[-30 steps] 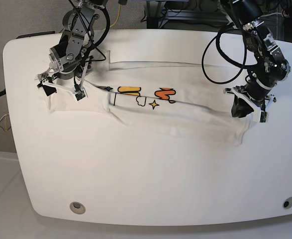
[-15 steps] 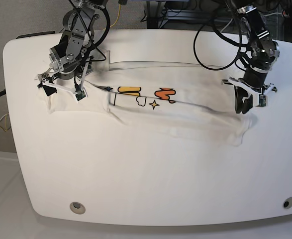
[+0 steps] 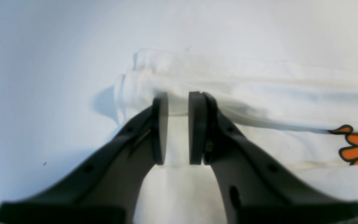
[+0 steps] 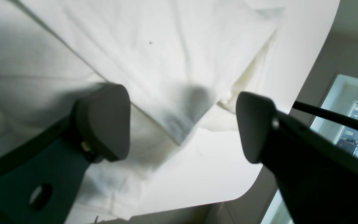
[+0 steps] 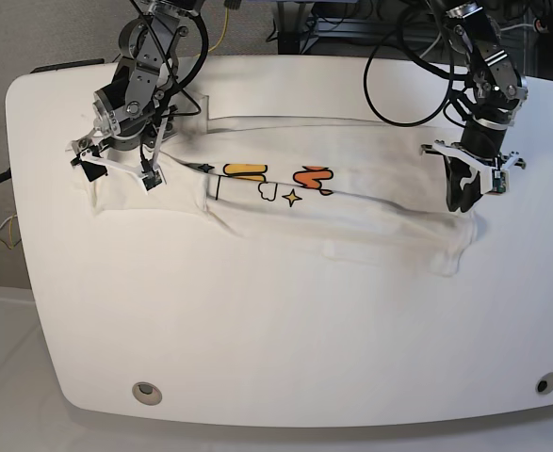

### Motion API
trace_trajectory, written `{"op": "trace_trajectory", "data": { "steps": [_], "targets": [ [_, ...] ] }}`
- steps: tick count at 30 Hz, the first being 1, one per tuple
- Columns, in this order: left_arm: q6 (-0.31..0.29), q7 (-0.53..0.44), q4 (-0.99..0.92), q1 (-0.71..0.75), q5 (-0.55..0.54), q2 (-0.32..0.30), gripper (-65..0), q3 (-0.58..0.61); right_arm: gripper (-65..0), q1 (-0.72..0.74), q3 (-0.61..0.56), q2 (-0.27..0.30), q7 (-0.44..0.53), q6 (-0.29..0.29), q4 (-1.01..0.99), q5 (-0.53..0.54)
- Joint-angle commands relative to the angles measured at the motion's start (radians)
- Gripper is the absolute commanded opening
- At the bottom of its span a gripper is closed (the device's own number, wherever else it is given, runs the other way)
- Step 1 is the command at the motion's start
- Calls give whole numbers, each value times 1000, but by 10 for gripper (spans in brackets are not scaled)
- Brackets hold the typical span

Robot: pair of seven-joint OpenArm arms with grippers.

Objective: Fold the T-shirt properly
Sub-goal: 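Open the left gripper and raise it away from the band's end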

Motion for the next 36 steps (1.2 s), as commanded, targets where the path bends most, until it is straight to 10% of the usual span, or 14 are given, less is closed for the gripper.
{"op": "trace_trajectory", "data": {
  "steps": [1, 17, 30, 36],
  "targets": [
    [7, -31, 17, -10, -18, -10, -554, -25, -128, 8, -1, 2, 4, -9, 14, -2],
    [5, -30, 17, -12, -17, -16, -545, -56, -128, 9, -1, 2, 6, -9, -48, -2],
    [13, -31, 17, -12, -12, -16, -148, -50, -128, 11, 2, 4, 6, -9, -47, 34],
    [13, -31, 17, -15, -12, -18, -61, -48, -128, 12, 1, 4, 6, -9, -47, 34]
  ]
}}
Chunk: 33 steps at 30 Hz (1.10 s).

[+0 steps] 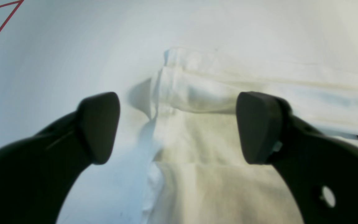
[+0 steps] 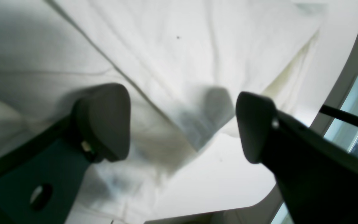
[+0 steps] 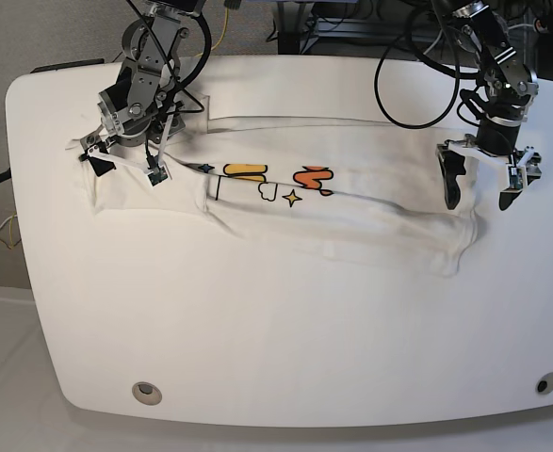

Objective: Fold the T-shirt properly
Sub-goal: 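Open the left gripper and raise it away from the band's end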

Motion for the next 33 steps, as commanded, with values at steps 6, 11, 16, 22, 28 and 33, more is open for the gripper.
{"op": "trace_trajectory", "data": {
  "steps": [6, 11, 16, 22, 28, 33],
  "targets": [
    [-1, -25, 14, -35, -10, -31, -45, -2, -128, 14, -2, 5, 5, -6, 15, 8],
    [-2, -13, -28, -38, -15, -46, -43, -4, -128, 14, -2, 5, 5, -6, 15, 8],
    [-7, 87, -37, -39, -18, -40, -26, -12, -128, 14, -2, 9, 5, -6, 15, 8],
    [-4, 102, -3, 14, -18, 6, -25, -30, -128, 15, -2, 9, 5, -6, 15, 8],
    [-2, 105, 49, 24, -13, 48, -25, -52, -128, 15, -2, 10, 5, -6, 15, 8],
    [-2, 105, 80, 53, -13, 54, -25, -72, -128, 15, -2, 10, 5, -6, 15, 8]
  ]
}}
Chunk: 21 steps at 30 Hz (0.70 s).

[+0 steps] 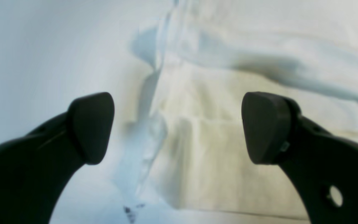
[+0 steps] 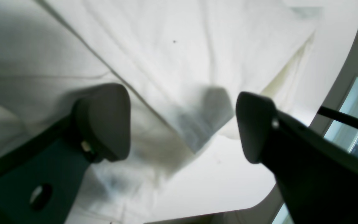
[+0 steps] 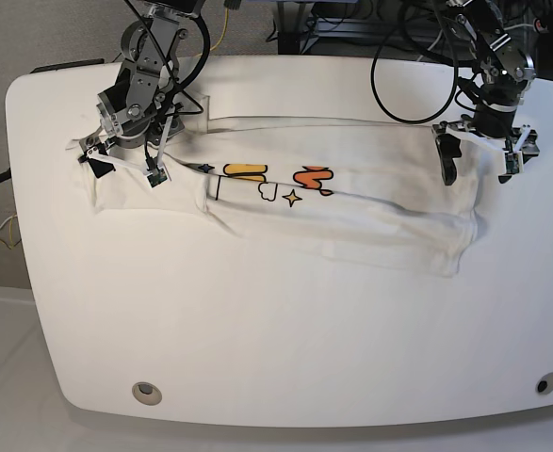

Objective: Fold the T-shirt properly
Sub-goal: 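Open the left gripper and raise it away from the band's end, then lower the left gripper onto the band's end and close on the fabric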

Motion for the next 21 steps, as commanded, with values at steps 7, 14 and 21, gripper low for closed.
{"op": "trace_trajectory", "data": {
  "steps": [7, 14, 21],
  "targets": [
    [3, -25, 30, 10, -15, -2, -25, -30, -128, 9, -1, 5, 5, -6, 15, 0],
    [-1, -23, 28, 12, -15, -2, -23, -43, -128, 8, -3, 5, 5, -6, 15, 0],
    [-4, -21, -46, 10, -19, -2, -23, -41, -128, 6, -3, 5, 5, -6, 15, 0]
  ]
}}
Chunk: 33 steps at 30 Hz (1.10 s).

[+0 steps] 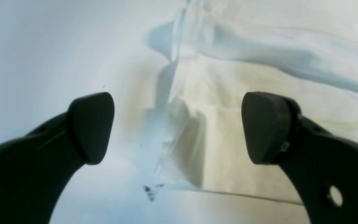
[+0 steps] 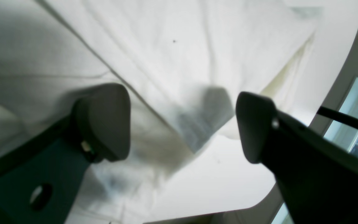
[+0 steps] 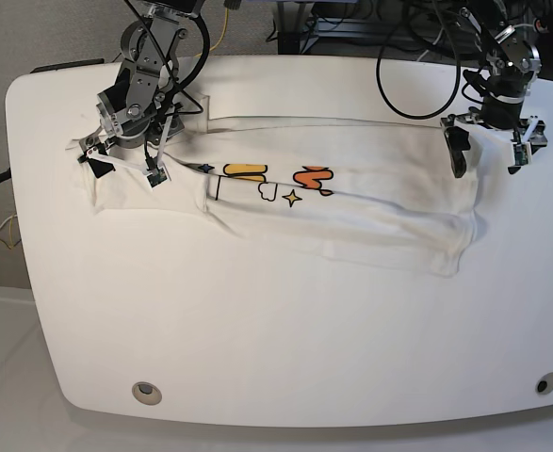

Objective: Fold the T-shirt properly
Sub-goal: 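Lower the left gripper onto the band's end and close on the fabric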

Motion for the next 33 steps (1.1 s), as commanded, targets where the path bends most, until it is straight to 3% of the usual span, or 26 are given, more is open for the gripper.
{"op": "trace_trajectory", "data": {
  "steps": [1, 9, 15, 33],
  "targets": [
    [-4, -17, -39, -5, -20, -3, -23, -1, -128, 7, -3, 2, 5, -6, 15, 0],
    [-11, -20, -146, -28, -24, -8, -23, 4, -128, 7, -3, 2, 5, -6, 15, 0],
    [-80, -20, -221, -82, -23, -5, -23, -2, -128, 7, -3, 2, 5, -6, 15, 0],
    [-80, -17, -232, -116, -21, 47, -26, 79, -128, 7, -3, 2, 5, -6, 15, 0]
  ]
}}
